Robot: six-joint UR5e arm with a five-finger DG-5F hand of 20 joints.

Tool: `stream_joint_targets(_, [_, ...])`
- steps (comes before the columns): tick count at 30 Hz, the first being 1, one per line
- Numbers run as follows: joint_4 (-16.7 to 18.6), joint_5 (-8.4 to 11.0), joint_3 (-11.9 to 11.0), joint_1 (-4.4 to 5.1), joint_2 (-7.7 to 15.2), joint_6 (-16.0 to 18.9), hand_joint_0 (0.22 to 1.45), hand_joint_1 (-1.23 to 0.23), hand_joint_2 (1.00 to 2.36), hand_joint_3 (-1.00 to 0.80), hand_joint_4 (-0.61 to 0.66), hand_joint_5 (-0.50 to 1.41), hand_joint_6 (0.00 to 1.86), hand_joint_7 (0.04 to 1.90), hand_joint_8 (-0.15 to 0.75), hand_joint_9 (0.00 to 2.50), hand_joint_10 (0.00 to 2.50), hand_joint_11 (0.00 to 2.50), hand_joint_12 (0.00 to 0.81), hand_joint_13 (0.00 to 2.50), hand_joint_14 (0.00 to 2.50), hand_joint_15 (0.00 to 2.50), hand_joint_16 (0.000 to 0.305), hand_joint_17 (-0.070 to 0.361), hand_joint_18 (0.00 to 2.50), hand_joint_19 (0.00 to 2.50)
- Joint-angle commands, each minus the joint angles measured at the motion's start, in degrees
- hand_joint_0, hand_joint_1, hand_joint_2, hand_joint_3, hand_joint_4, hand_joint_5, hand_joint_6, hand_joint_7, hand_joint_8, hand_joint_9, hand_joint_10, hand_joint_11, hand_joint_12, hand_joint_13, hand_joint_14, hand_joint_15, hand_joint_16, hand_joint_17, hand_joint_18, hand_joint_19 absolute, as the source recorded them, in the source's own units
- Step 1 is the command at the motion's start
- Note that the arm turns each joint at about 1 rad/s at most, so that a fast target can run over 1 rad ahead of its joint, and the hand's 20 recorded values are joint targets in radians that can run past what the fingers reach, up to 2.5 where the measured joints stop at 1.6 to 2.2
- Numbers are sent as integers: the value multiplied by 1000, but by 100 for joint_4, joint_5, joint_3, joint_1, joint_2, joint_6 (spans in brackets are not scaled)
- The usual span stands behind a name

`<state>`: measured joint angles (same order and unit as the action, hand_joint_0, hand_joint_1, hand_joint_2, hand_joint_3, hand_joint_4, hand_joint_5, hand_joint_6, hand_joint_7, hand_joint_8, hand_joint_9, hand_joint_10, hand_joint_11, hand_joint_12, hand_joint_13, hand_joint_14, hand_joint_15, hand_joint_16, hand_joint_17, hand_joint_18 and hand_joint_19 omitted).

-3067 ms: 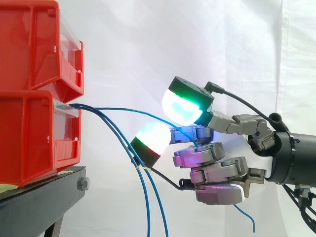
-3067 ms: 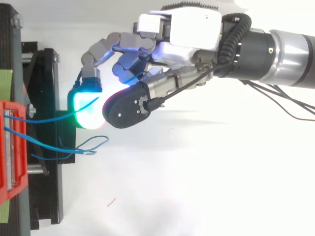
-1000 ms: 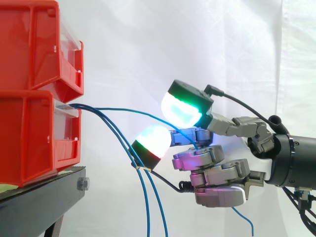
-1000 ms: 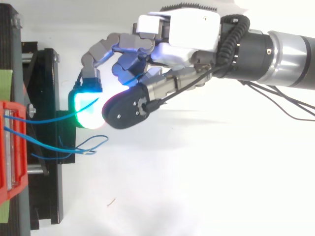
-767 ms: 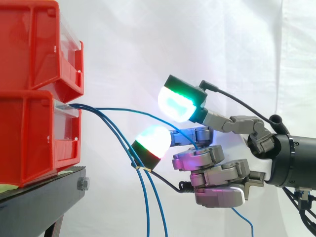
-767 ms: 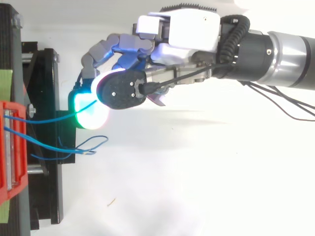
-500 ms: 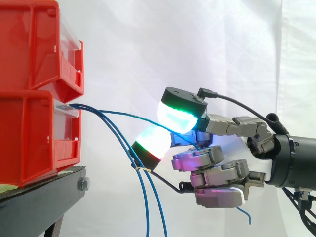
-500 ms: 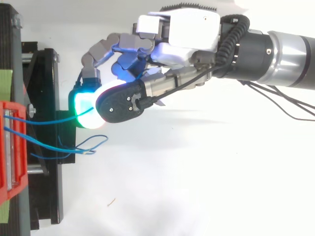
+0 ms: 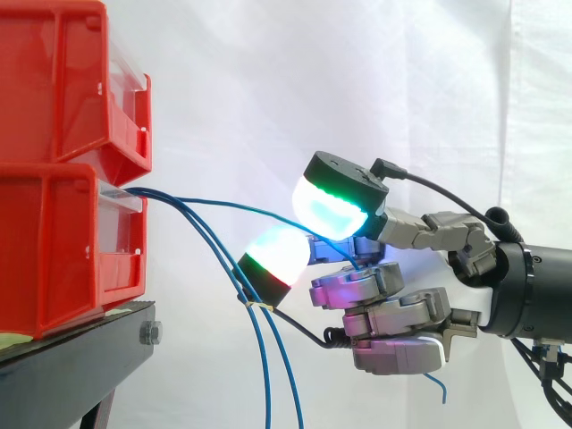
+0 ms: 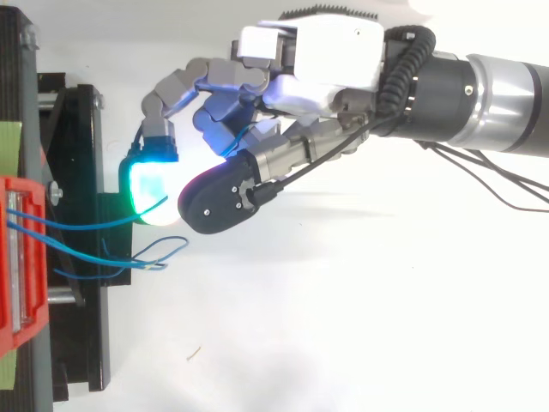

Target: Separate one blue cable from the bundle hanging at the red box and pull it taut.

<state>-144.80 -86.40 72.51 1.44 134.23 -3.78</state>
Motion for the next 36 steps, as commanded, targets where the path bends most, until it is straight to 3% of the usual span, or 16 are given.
stream_joint_targets(1, [-5,0,0,-4,-2,0,610,-672,1017,-289,157,-214,841,937,308,705,2500,1707,386,1291,2500,1076,46,104,1734,1140])
stream_joint_targets(3, [-5,0,0,5,-2,0,607,-678,1022,-178,152,-213,845,935,296,702,2500,1763,385,1289,2500,1076,47,106,1732,1170])
stream_joint_targets(6, [-5,0,0,5,-2,9,622,-705,1019,-37,178,-210,862,895,316,725,2500,1679,392,1329,2500,1044,54,122,1796,1015])
stream_joint_targets(9, [4,0,0,5,7,0,625,-715,1017,-23,185,-209,867,891,323,729,2500,1669,393,1331,2500,1047,57,127,1810,996])
stream_joint_targets(14, [4,0,0,5,-2,9,631,-746,1018,-114,159,-214,868,937,310,677,2500,1694,388,1274,2500,1094,50,114,1750,1143])
stream_joint_targets(19, [-14,0,9,14,7,18,631,-791,1012,-353,132,-218,867,967,289,638,2500,1687,371,1203,2500,1128,46,103,1699,1362])
stream_joint_targets(20, [-14,0,9,14,7,9,606,-763,1000,-500,134,-218,868,966,289,636,2500,1664,370,1200,2500,1096,45,102,1700,1354])
stream_joint_targets(25, [-14,0,9,14,7,0,545,-397,1000,-500,163,-204,861,951,314,718,2500,1614,371,1253,2500,1038,48,108,1707,1145])
stream_joint_targets(28, [-14,-9,9,5,-2,0,571,-307,1000,-500,161,-199,853,965,315,729,2500,1629,368,1254,2500,1038,47,105,1697,1151])
stream_joint_targets(30, [-14,-9,9,14,7,0,622,-365,1006,-440,151,-197,850,972,308,735,2500,1635,368,1258,2500,1048,46,104,1695,1147])
stream_joint_targets(35, [-22,-9,9,5,7,0,597,-532,1019,-219,161,-206,851,981,311,674,2500,1665,386,1226,2500,1106,47,106,1665,1183])
stream_joint_targets(36, [-22,0,9,5,-2,0,603,-619,1019,-186,162,-210,857,968,317,653,2500,1648,385,1229,2500,1084,47,106,1662,1182])
